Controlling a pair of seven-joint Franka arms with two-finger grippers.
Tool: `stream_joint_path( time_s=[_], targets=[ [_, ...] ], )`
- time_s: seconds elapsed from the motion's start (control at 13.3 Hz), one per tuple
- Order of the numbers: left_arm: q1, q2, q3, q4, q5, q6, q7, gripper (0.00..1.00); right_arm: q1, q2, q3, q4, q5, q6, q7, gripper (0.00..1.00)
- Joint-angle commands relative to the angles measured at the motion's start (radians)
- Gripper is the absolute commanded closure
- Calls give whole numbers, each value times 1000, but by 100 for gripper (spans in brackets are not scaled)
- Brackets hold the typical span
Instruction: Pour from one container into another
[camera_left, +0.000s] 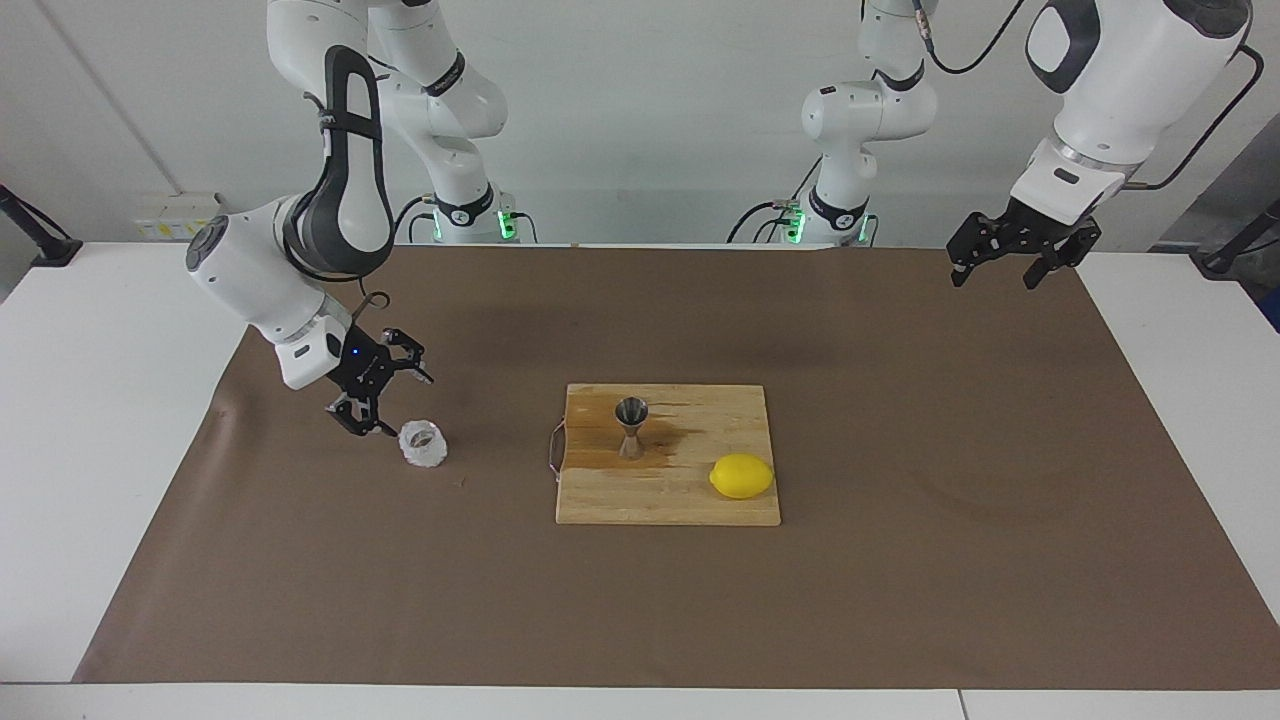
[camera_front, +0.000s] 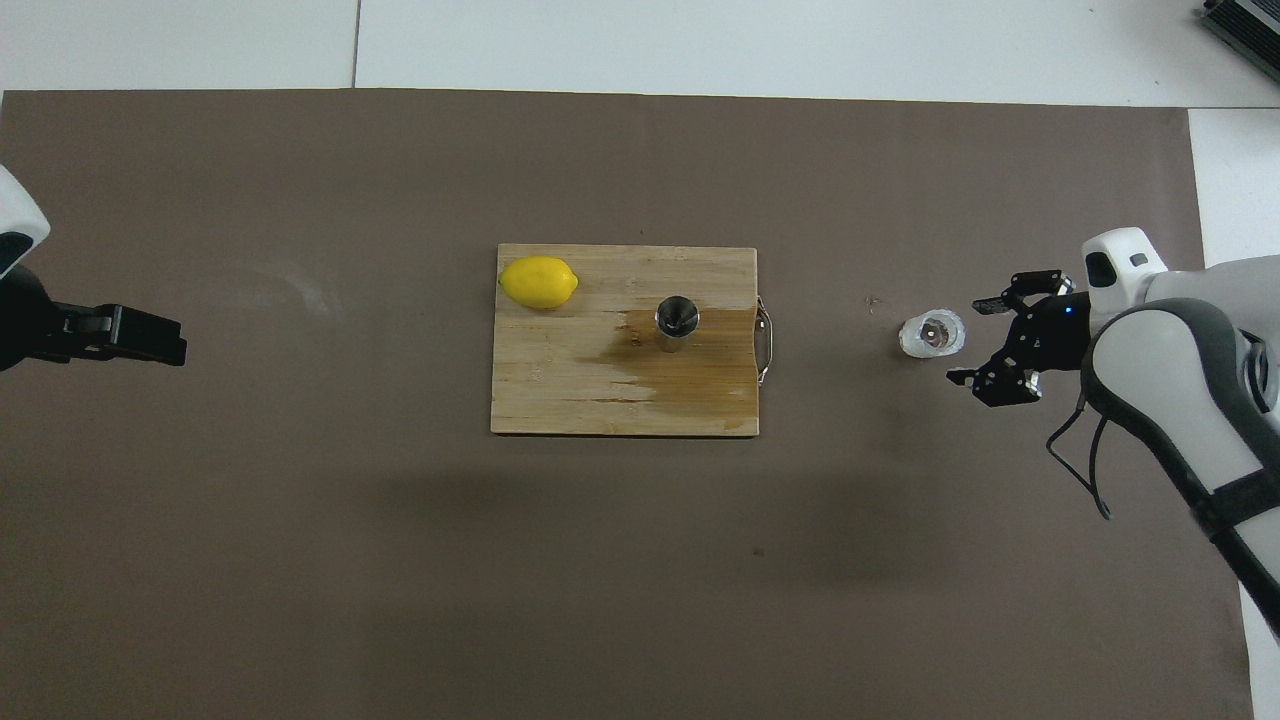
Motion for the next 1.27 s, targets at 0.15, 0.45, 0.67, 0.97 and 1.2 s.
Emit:
stream_joint_path(
  time_s=[0.15, 0.45, 0.67, 0.97, 1.2],
  targets=[
    [10, -16, -4, -7, -12, -17, -1, 0, -4, -35, 1, 12, -225, -81, 395, 0],
    [10, -16, -4, -7, -12, -17, -1, 0, 4, -121, 13, 51, -425, -233, 800, 0],
    [10, -16, -4, -7, -12, -17, -1, 0, 24, -184, 14, 92, -444, -380, 1157, 0],
    [10, -16, -4, -7, -12, -17, -1, 0, 35, -182, 13, 254, -516, -546, 1350, 0],
    [10, -16, -4, -7, -12, -17, -1, 0, 22, -124, 11, 501, -499, -771, 1398, 0]
  ],
)
